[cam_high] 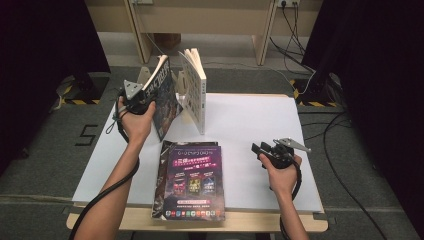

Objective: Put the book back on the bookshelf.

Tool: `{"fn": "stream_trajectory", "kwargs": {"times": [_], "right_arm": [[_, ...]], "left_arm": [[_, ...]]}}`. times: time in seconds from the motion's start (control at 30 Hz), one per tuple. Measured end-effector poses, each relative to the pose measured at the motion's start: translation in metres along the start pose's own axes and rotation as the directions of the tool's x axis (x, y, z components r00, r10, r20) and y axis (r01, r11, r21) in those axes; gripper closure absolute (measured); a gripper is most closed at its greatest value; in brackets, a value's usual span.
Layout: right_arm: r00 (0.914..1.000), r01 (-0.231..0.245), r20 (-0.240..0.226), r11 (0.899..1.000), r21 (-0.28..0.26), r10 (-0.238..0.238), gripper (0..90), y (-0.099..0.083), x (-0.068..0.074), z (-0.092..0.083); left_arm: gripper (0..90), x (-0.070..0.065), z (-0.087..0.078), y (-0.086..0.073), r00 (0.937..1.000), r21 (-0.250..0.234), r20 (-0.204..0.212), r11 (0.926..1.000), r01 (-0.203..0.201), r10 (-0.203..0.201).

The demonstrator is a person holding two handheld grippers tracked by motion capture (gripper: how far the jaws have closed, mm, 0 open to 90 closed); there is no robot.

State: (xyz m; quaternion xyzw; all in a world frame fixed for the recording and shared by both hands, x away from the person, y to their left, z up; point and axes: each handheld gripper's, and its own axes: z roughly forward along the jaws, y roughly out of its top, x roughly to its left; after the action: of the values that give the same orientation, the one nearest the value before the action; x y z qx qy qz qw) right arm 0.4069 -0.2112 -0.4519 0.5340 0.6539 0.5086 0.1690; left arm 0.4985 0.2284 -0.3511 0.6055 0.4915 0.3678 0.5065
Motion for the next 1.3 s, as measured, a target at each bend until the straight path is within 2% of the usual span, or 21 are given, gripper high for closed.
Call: {"fn": "stream_trajectory", "kwargs": {"times": [0.27, 0.43, 0.7, 0.9, 1.0, 1.3], "right_arm": [[1.0000, -0.007, -0.004, 1.000, 0.011, 0.007, 54.9, -0.001, 0.000, 0.002], [0.9999, -0.013, -0.005, 1.000, 0.015, 0.014, 54.8, -0.001, 0.000, 0.002], [0.9999, -0.011, -0.008, 1.000, 0.018, 0.011, 54.5, -0.001, -0.001, 0.002], [0.9999, -0.008, -0.007, 1.000, 0.016, 0.008, 54.5, -0.001, -0.001, 0.002], [0.9999, -0.011, -0.009, 1.000, 0.015, 0.011, 54.5, -0.002, -0.001, 0.002], [0.9998, -0.018, -0.010, 1.000, 0.020, 0.018, 54.5, -0.002, 0.000, 0.002]], "left_arm": [[72.7, 0.004, 0.004, 0.009, 0.9996, 0.017, 0.020, 0.9997, 0.018, -0.018], [72.4, 0.004, 0.007, 0.009, 0.9997, 0.020, 0.015, 0.9996, 0.020, -0.020], [76.9, 0.002, 0.007, 0.012, 0.9999, 0.015, 0.013, 0.9998, 0.010, -0.010], [80.0, 0.000, 0.007, 0.017, 0.9993, 0.066, 0.006, 0.9971, 0.036, -0.036], [80.4, -0.001, 0.007, 0.020, 0.9994, 0.090, 0.003, 0.9953, 0.034, -0.035], [82.0, -0.004, 0.008, 0.023, 0.9997, 0.116, 0.012, 0.9930, 0.021, -0.023]]}}
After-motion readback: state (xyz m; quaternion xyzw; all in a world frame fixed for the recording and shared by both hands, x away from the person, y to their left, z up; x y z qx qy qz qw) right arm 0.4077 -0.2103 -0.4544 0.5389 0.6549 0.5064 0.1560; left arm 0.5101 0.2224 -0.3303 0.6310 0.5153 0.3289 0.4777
